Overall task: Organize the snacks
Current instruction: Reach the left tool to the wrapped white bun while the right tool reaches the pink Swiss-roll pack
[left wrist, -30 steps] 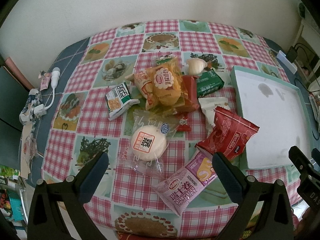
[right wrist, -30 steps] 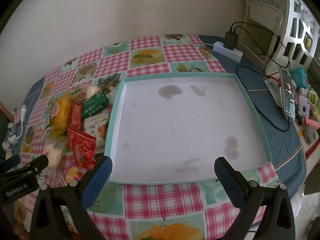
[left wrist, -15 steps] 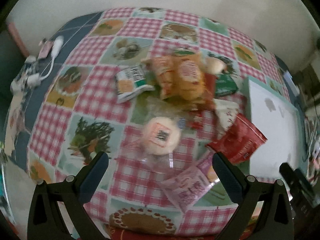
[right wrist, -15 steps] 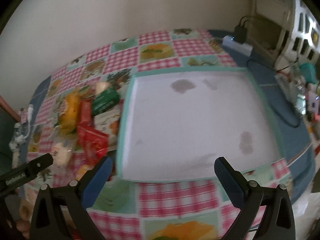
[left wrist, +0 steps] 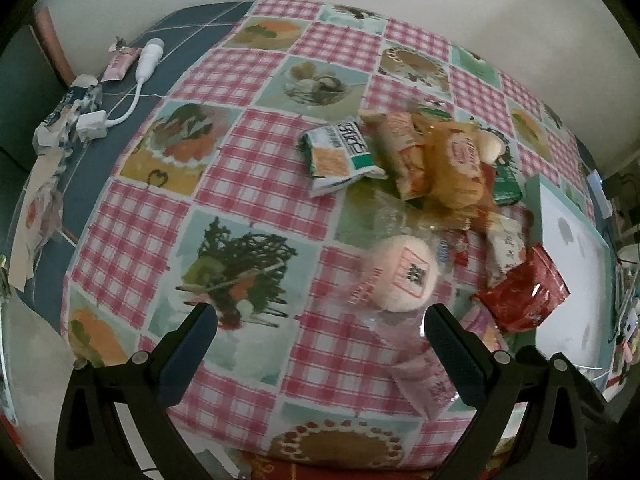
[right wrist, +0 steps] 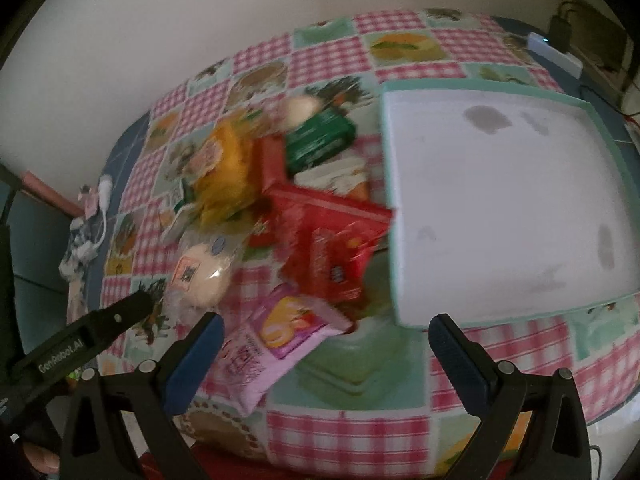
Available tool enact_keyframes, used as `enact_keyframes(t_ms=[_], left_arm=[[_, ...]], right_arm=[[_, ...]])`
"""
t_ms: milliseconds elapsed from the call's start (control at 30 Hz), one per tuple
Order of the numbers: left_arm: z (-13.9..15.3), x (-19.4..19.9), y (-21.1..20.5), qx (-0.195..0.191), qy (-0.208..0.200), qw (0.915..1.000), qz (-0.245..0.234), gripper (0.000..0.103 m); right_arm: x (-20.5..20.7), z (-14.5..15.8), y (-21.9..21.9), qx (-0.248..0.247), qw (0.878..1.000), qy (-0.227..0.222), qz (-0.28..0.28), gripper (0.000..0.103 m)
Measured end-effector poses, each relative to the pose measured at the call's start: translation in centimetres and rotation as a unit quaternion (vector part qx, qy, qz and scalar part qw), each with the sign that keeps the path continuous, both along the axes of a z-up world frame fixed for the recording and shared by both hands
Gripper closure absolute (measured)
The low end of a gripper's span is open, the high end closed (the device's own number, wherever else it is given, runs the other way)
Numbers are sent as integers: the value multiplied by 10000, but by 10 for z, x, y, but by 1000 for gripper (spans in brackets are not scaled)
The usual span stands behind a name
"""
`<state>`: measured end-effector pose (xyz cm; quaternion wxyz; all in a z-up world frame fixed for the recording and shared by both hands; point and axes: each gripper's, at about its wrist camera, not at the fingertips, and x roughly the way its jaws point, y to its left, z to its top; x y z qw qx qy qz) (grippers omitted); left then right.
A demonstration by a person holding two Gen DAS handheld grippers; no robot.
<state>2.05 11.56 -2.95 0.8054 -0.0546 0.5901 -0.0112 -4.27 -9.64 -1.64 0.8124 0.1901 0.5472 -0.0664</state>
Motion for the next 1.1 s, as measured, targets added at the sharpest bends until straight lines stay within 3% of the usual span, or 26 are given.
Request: enact_keyframes(t_ms=[567, 833, 1100], left_arm=[[-13, 18, -6, 99, -47, 9986, -514, 0], [-23, 28, -32, -15, 109, 9945, -1040, 0], [-36, 38, -52, 201, 239, 9908, -1319, 0]], right_arm=[[29, -43, 34, -153, 9966, 808, 63, 0], [44, -63, 36, -208, 9951, 961, 31, 1], [68, -84, 48, -439, 9939, 1009, 126, 1]])
